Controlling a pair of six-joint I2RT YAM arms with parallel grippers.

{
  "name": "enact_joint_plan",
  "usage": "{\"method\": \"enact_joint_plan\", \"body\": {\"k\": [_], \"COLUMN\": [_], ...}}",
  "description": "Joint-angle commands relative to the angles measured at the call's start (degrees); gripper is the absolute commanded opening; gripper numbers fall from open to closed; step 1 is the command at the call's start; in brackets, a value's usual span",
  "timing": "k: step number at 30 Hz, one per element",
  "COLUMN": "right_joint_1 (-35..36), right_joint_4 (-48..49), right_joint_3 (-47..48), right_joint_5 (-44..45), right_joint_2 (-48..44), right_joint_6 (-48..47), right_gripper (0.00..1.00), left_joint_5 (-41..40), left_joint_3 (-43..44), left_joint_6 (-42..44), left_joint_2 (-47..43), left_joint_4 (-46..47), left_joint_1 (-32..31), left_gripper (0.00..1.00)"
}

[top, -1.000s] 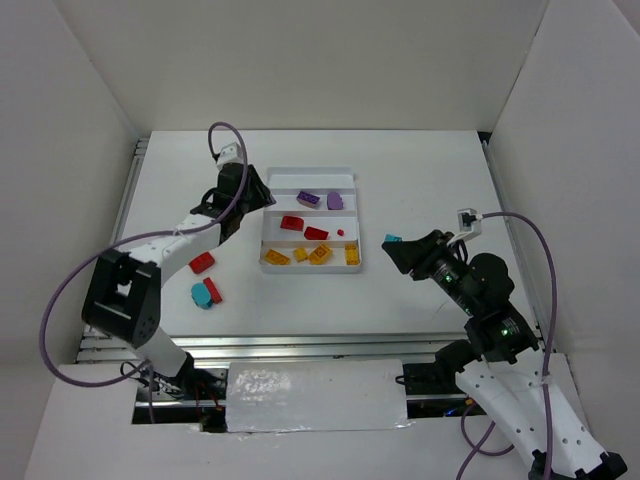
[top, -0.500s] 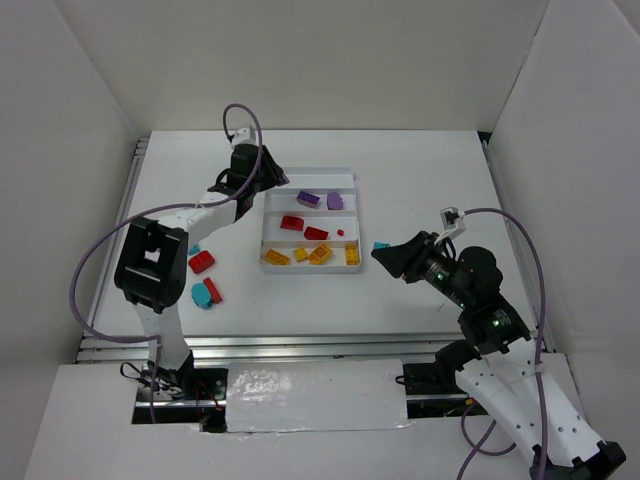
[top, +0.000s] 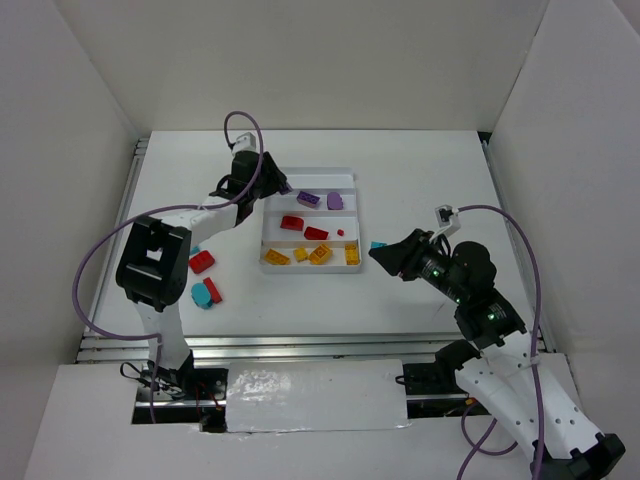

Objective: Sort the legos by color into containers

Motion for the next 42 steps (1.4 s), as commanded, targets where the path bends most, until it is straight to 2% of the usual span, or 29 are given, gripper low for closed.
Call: {"method": "enact_joint_plan", "body": {"k": [1,6,11,13,16,17,20,21,23,26,28,29,30,31,32,34,35,38,39,42], "right_joint_1": [-0.2,-0.1,-0.1,-0.2,-0.1,-0.2,-0.5,-0.7,-0.7,-0.8,-1.2,-1.4,-1.5,-1.7,-1.9,-1.9,-2.1,-2.8,-2.9,-3.3], "right_joint_4": [3.5,2.9,3.4,1.8,-0.4,-0.9,-2.8,-2.9,-3.4,-4.6,-7.4,-9.1,-13.3,-15.2,-17.7,-23.6,-24.7,-25.7,-24.7,-21.5], "right_joint_3": [0.0,0.3,0.5,2.7,6.4,9.5,17.3,19.2,26.8,39.0,50.3,55.0,64.7,69.6,75.0,88.6,92.1,98.6,97.9,94.2], "right_joint_5": [-0.3,0.0,0.5,2.0,4.8,7.2,11.7,13.6,16.5,20.7,22.7,23.0,23.2,23.0,23.2,24.5,24.9,23.9,23.7,22.7], "right_joint_2": [0.4,0.6,2.4,7.1,17.1,23.1,32.6,39.0,45.3,61.6,68.7,76.2,79.9,83.8,91.2,97.6,102.3,107.3,107.7,106.9], "right_joint_6": [-1.2,-1.6,-1.7,-1.9,-2.2,-2.0,-2.4,-2.6,-2.8,-4.8,-6.2,-7.4,-8.0,-8.7,-10.0,-10.9,-11.8,-12.2,-12.2,-12.9], "right_gripper": [0.00,0.00,0.00,0.00,0.00,0.00,0.00,0.00,0.00,0.00,0.00,0.00,0.01,0.01,0.01,0.03,0.04,0.08,0.09,0.13], "left_joint_5": [0.6,0.3,-0.1,-0.1,-1.0,-1.5,-3.5,-3.7,-2.3,-0.6,0.9,2.2,2.8,3.0,0.9,-2.5,-4.3,-14.2,-20.7,-23.1], "left_joint_3": [-1.0,-0.9,-2.7,-3.3,-2.8,-3.6,-6.9,-7.9,-12.5,-17.6,-17.5,-16.9,-15.3,-14.3,-13.3,-12.3,-12.4,-16.3,-18.7,-18.8], "left_joint_6": [-1.1,-1.4,-2.2,-2.9,-3.9,-4.4,-5.0,-5.1,-4.7,-2.8,-0.2,3.2,4.9,6.4,8.9,10.4,11.4,10.2,8.6,7.7], "left_joint_2": [-0.1,0.3,-2.7,-5.2,-12.5,-17.0,-26.4,-28.8,-35.5,-43.4,-47.6,-48.5,-50.0,-50.7,-51.3,-54.0,-55.2,-60.9,-64.1,-68.6], "left_joint_4": [3.6,3.2,3.5,2.4,-7.2,-11.9,-21.6,-23.7,-26.7,-32.2,-37.8,-40.1,-45.0,-47.9,-50.7,-56.8,-58.1,-58.9,-58.7,-58.2], "left_joint_1": [0.3,0.2,0.2,0.2,-0.5,-1.0,-3.6,-4.8,-5.5,-6.3,-7.0,-7.3,-7.8,-7.8,-8.0,-8.4,-8.5,-8.4,-8.3,-8.1], "left_gripper": [0.62,0.73,0.77,0.79,0.82,0.86,0.92,0.94,0.99,0.99,1.00,0.99,0.99,0.99,0.99,1.00,1.00,1.00,1.00,1.00]}}
